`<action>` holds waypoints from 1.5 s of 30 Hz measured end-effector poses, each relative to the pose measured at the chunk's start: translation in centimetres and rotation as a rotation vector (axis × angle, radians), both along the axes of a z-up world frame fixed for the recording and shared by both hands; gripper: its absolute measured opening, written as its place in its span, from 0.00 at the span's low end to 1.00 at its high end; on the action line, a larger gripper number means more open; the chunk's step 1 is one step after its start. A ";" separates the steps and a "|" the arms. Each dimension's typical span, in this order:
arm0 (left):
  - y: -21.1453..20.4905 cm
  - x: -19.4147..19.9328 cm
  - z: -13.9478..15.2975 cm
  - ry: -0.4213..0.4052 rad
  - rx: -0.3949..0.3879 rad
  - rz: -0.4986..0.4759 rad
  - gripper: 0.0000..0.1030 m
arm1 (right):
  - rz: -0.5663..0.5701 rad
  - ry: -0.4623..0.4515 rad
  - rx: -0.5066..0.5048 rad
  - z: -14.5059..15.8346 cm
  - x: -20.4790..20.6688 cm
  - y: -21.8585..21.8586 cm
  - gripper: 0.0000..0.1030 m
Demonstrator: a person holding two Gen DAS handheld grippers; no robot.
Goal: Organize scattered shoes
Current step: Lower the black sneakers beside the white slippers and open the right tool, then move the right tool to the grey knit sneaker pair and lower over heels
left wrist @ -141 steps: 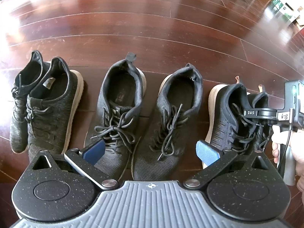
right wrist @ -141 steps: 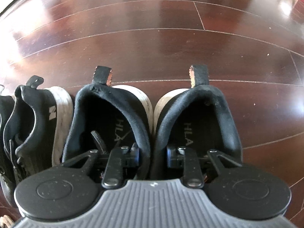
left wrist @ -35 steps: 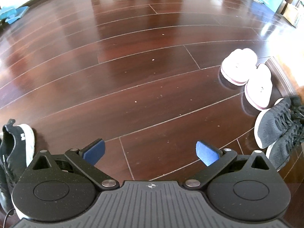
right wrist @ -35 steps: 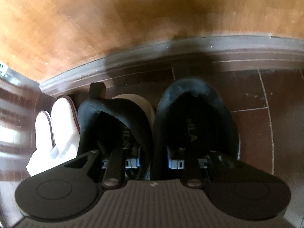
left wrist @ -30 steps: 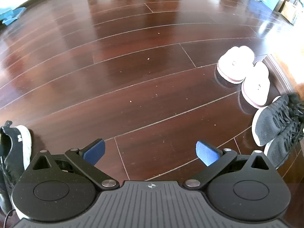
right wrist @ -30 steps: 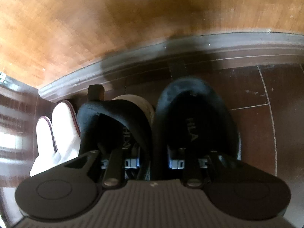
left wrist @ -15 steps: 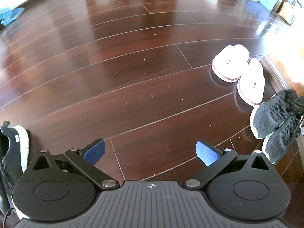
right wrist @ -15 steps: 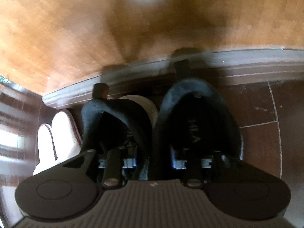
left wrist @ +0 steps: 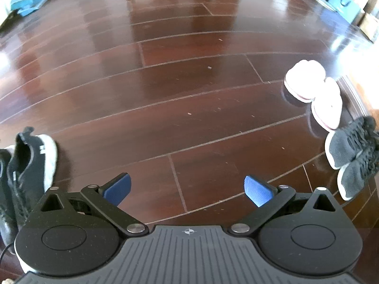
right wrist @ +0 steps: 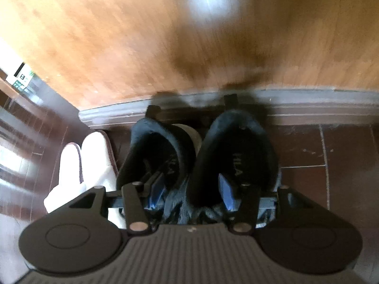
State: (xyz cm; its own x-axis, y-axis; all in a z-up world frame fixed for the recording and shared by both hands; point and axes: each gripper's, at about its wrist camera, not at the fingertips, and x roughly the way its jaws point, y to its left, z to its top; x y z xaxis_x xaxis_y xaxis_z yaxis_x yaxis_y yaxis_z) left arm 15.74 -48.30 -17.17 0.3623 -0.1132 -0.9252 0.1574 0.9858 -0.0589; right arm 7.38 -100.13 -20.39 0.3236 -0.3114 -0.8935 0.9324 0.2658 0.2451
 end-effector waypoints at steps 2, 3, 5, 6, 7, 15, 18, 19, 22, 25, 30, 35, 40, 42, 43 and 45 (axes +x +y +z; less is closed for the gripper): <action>1.0 -0.1 0.2 -0.005 0.002 0.012 1.00 | 0.046 0.007 -0.012 0.7 0.4 0.8 0.53; 1.7 -0.2 0.3 -0.008 0.004 0.024 1.00 | 0.098 0.023 -0.033 1.3 0.9 1.7 0.53; 3.5 -0.5 0.7 -0.015 0.007 0.053 1.00 | 0.194 0.036 -0.051 2.3 1.7 3.8 0.53; 4.3 -0.6 0.9 -0.018 0.007 0.065 1.00 | 0.233 0.033 -0.056 2.8 1.9 4.8 0.53; 5.0 -0.7 1.0 -0.020 0.007 0.076 1.00 | 0.249 0.031 -0.058 3.1 1.7 5.2 0.53; 13.3 -1.8 3.0 -0.050 0.015 0.190 1.00 | 0.658 0.025 -0.123 6.5 4.6 18.7 0.58; 17.4 -2.5 3.5 -0.061 0.025 0.239 1.00 | 0.830 -0.002 -0.109 7.7 5.7 26.0 0.62; 18.8 -2.7 3.6 -0.060 0.029 0.255 1.00 | 0.847 -0.007 -0.104 7.8 5.8 26.9 0.63; 23.2 -3.6 4.5 -0.063 0.039 0.305 1.00 | 0.960 -0.036 -0.072 8.8 6.6 33.2 0.66; 27.2 -4.0 4.9 -0.063 0.044 0.359 1.00 | 1.094 -0.098 -0.042 10.3 7.5 41.4 0.67; 33.9 -5.2 5.2 -0.042 0.042 0.454 1.00 | 1.259 -0.129 -0.013 11.6 8.2 51.3 0.67; 39.4 -5.8 5.4 -0.023 0.053 0.480 1.00 | 1.341 -0.121 0.053 11.8 8.9 60.1 0.68; 43.6 -5.4 5.4 -0.019 0.032 0.521 1.00 | 1.432 -0.085 0.089 11.3 10.3 66.9 0.68; 44.7 -5.1 5.0 -0.014 0.015 0.537 1.00 | 1.468 -0.076 0.095 11.0 10.8 70.0 0.68; 45.3 -5.0 4.9 -0.006 0.009 0.542 1.00 | 1.474 -0.068 0.108 10.6 11.1 71.7 0.68; 46.3 -4.8 4.5 0.011 0.002 0.550 1.00 | 1.481 -0.057 0.129 10.1 11.3 74.0 0.68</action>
